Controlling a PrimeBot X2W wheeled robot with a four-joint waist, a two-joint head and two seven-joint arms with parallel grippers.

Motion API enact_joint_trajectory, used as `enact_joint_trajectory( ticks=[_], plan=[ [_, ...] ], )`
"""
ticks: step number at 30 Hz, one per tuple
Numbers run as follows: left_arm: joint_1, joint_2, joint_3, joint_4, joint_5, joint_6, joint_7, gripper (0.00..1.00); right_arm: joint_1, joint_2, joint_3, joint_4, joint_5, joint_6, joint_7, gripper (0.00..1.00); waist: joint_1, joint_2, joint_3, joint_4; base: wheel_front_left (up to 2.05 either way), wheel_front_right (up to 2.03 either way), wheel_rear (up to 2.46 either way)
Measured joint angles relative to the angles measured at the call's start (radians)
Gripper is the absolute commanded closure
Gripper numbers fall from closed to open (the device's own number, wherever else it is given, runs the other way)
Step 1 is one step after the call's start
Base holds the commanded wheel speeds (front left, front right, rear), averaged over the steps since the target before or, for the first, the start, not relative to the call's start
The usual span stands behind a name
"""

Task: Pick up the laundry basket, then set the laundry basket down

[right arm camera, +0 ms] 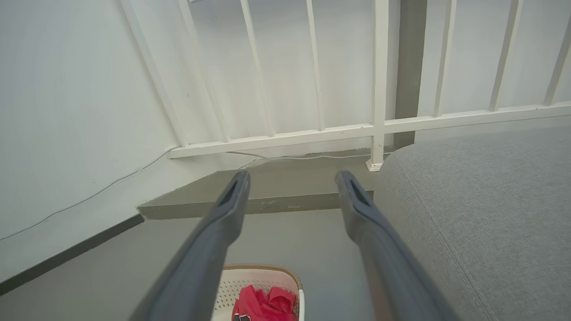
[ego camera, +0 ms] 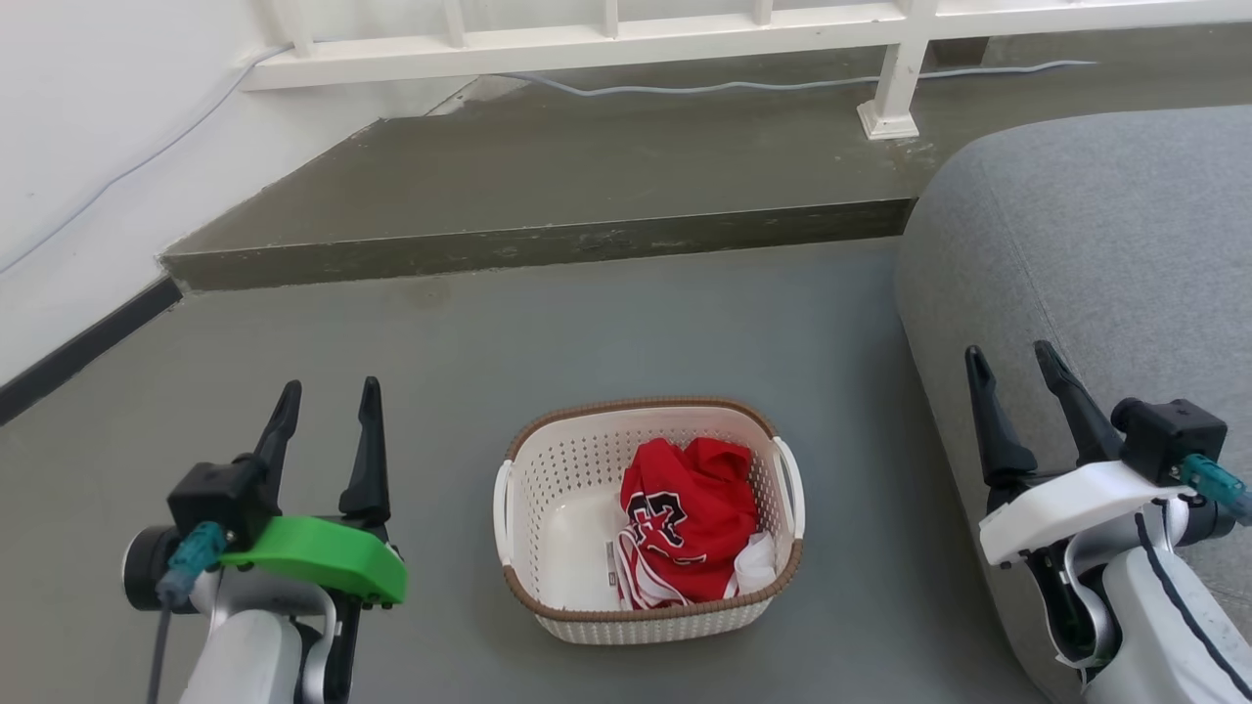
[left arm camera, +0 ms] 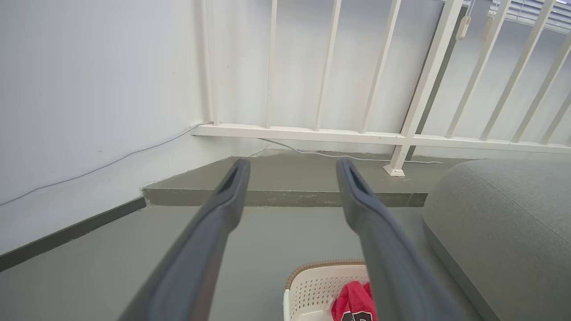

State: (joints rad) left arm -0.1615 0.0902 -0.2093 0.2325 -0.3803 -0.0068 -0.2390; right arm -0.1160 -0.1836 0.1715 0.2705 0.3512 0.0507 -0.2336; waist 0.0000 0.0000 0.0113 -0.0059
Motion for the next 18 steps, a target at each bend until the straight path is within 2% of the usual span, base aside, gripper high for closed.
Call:
enact_joint_trajectory(
  ticks=[4, 18],
  plan=[
    [-0.002, -0.001, -0.010, 0.013, 0.048, 0.004, -0.011, 0.00, -0.001, 0.000, 0.006, 0.013, -0.045, 0.000, -0.014, 0.00, 0.0000, 0.0000, -0.001, 0.000, 0.00, 0.00, 0.00],
    [-0.002, -0.009, 0.000, 0.077, 0.041, 0.016, -0.013, 0.00, -0.004, 0.005, -0.001, 0.054, -0.052, 0.002, -0.017, 0.00, 0.0000, 0.0000, -0.005, 0.000, 0.00, 0.00, 0.00]
  ],
)
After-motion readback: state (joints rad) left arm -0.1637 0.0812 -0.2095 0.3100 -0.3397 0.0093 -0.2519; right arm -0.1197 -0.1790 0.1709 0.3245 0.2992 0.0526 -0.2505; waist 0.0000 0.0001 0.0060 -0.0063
